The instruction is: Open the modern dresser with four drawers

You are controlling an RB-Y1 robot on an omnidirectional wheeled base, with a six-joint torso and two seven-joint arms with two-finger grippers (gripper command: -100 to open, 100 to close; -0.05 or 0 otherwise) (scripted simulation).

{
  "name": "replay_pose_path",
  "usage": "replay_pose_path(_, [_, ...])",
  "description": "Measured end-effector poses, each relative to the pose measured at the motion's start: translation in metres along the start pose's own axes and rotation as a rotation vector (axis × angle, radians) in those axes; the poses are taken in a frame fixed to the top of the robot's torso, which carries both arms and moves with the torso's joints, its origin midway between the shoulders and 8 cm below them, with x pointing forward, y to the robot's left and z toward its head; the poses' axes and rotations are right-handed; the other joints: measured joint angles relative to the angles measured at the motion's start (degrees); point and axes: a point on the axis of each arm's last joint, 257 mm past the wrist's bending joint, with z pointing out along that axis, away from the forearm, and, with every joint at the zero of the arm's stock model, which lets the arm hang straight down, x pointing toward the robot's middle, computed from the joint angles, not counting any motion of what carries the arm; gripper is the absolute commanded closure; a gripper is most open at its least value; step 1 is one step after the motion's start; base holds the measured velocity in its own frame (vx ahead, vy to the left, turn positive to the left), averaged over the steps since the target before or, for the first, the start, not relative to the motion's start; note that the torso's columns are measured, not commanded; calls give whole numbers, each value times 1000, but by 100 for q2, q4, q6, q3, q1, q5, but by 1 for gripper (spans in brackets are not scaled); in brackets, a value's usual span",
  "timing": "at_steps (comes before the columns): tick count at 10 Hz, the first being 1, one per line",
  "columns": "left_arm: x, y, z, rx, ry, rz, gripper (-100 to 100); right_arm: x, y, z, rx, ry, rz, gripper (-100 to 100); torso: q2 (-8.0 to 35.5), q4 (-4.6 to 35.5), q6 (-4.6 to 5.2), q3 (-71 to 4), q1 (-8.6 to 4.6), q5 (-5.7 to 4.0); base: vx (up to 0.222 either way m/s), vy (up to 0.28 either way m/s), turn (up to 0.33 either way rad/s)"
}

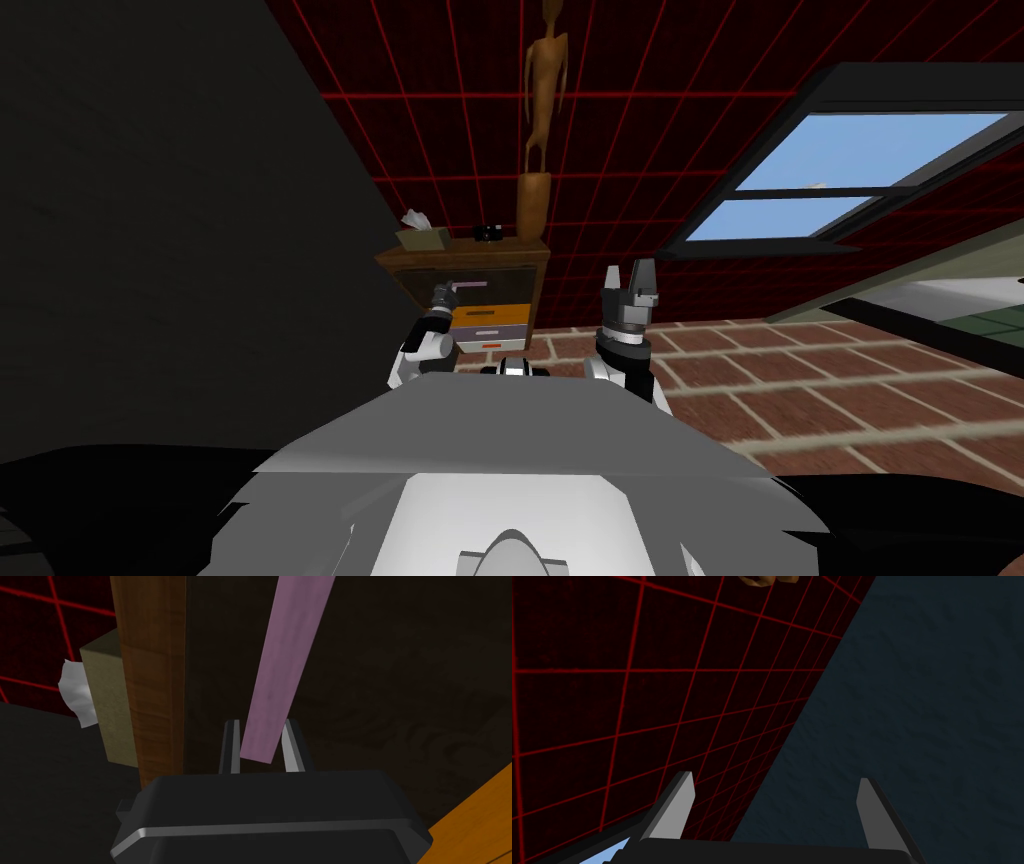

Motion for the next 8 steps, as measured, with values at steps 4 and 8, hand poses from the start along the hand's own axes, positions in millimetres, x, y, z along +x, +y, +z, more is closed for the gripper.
replay_pose_path(4, [2, -9, -6, -6, 4, 2, 100, 0, 0, 0, 0, 0, 0, 0, 40, 35, -6, 21, -13, -18, -123, -22, 19])
replay_pose_path(8, [3, -10, -11, -17, 7, 2, 100, 0, 0, 0, 0, 0, 0, 0, 40, 38, -7, 19, -12, -21, -131, -6, 13])
